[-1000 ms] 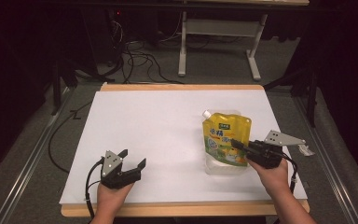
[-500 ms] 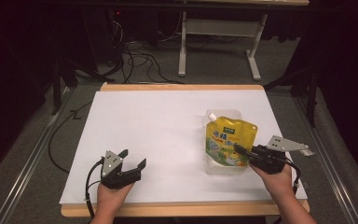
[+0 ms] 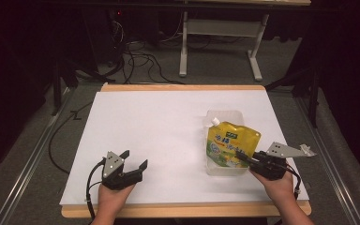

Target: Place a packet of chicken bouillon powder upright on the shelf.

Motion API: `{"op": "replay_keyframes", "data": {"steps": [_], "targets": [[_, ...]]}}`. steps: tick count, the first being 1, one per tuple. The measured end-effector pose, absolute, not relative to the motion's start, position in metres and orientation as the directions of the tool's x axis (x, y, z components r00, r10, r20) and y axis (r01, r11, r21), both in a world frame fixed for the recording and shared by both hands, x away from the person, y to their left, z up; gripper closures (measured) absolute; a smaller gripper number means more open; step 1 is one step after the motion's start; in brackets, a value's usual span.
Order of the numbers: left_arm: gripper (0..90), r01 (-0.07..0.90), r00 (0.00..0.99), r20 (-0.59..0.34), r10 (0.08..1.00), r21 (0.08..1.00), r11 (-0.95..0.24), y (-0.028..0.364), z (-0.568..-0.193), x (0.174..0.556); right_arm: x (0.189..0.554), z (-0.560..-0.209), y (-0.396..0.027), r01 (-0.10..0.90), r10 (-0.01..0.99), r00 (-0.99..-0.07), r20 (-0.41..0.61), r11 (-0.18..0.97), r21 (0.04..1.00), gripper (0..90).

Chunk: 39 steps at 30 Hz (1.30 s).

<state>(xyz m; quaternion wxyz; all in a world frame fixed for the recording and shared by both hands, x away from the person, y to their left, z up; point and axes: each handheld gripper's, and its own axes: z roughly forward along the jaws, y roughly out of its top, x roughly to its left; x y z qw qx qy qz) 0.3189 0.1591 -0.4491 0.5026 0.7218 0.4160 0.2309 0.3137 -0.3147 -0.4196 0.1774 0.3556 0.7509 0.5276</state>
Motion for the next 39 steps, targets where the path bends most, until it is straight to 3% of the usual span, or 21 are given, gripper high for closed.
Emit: {"op": "replay_keyframes", "data": {"steps": [6, 12, 29, 39], "targets": [[22.7, 0.368, 0.548, -0.085, 0.832, 0.918, -0.149, 0.159, -0.449, 0.319, 0.313, -0.421, -0.315, 0.341, 0.724, -0.683, 0.098, 0.198, 0.919, 78.1], [22.7, 0.369, 0.55, -0.084, 0.831, 0.917, -0.151, 0.158, -0.449, 0.319, 0.312, -0.42, -0.316, 0.35, 0.731, -0.675, 0.103, 0.194, 0.916, 69.9], [22.8, 0.371, 0.561, -0.081, 0.824, 0.914, -0.162, 0.157, -0.45, 0.32, 0.314, -0.402, -0.309, 0.331, 0.766, -0.639, 0.077, 0.183, 0.926, 20.5], [22.9, 0.373, 0.566, -0.082, 0.821, 0.913, -0.166, 0.156, -0.45, 0.32, 0.3, -0.379, -0.32, 0.263, 0.801, -0.597, 0.048, 0.139, 0.955, 18.5]]}}
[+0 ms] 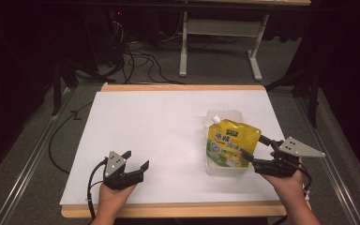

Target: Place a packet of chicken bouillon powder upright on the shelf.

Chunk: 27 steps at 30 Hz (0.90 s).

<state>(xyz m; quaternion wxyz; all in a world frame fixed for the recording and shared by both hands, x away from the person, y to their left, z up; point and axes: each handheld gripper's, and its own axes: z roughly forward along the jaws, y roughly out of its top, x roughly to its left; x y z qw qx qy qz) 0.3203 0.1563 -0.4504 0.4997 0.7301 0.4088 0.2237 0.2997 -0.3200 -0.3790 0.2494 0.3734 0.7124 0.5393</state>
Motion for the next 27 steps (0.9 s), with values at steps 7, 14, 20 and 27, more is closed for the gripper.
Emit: {"op": "replay_keyframes", "data": {"steps": [7, 14, 20, 27], "targets": [[23.1, 0.371, 0.571, -0.081, 0.817, 0.913, -0.169, 0.156, -0.45, 0.32, 0.289, -0.372, -0.337, 0.244, 0.833, -0.551, 0.04, 0.116, 0.963, 18.6], [23.2, 0.369, 0.58, -0.078, 0.811, 0.913, -0.175, 0.155, -0.449, 0.32, 0.28, -0.374, -0.363, 0.243, 0.882, -0.47, 0.034, 0.093, 0.966, 17.8], [23.9, 0.376, 0.593, -0.081, 0.801, 0.907, -0.187, 0.154, -0.45, 0.322, 0.278, -0.391, -0.386, 0.298, 0.913, -0.402, 0.075, 0.053, 0.953, 17.3], [24.0, 0.377, 0.601, -0.072, 0.796, 0.904, -0.202, 0.152, -0.452, 0.327, 0.295, -0.433, -0.392, 0.424, 0.934, -0.333, 0.132, 0.023, 0.906, 16.0]]}}
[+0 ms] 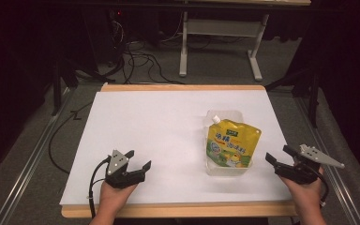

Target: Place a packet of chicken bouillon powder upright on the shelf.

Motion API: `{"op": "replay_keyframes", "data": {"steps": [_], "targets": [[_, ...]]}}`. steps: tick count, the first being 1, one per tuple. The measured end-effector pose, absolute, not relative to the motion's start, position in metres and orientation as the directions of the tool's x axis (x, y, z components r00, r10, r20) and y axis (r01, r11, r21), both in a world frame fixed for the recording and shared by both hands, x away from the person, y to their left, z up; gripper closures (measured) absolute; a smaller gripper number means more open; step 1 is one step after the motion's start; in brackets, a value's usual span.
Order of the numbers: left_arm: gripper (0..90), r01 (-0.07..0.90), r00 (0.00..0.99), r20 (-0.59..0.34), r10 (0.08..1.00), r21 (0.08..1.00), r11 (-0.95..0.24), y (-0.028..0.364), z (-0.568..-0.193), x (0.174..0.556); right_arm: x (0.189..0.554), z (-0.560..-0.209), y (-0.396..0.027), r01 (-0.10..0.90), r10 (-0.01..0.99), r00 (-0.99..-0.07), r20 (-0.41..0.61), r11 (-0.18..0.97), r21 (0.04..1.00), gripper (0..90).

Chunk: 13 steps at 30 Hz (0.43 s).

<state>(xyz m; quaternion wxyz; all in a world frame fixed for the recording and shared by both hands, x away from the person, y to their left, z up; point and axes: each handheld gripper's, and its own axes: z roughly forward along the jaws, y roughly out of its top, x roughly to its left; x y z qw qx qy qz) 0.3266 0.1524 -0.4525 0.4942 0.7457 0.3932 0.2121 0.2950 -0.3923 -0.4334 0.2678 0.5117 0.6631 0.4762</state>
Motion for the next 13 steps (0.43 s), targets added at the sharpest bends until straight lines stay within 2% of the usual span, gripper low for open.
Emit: {"op": "replay_keyframes", "data": {"steps": [4, 13], "targets": [[23.9, 0.376, 0.602, -0.069, 0.795, 0.903, -0.207, 0.1521, -0.4528, 0.3268, 0.3025, -0.4431, -0.3934, 0.465, 0.935, -0.326, 0.142, 0.028, 0.885, 16.2], [23.7, 0.374, 0.599, -0.069, 0.798, 0.905, -0.203, 0.1527, -0.4521, 0.3257, 0.2997, -0.4403, -0.3949, 0.454, 0.933, -0.326, 0.154, 0.012, 0.891, 16.6]]}}
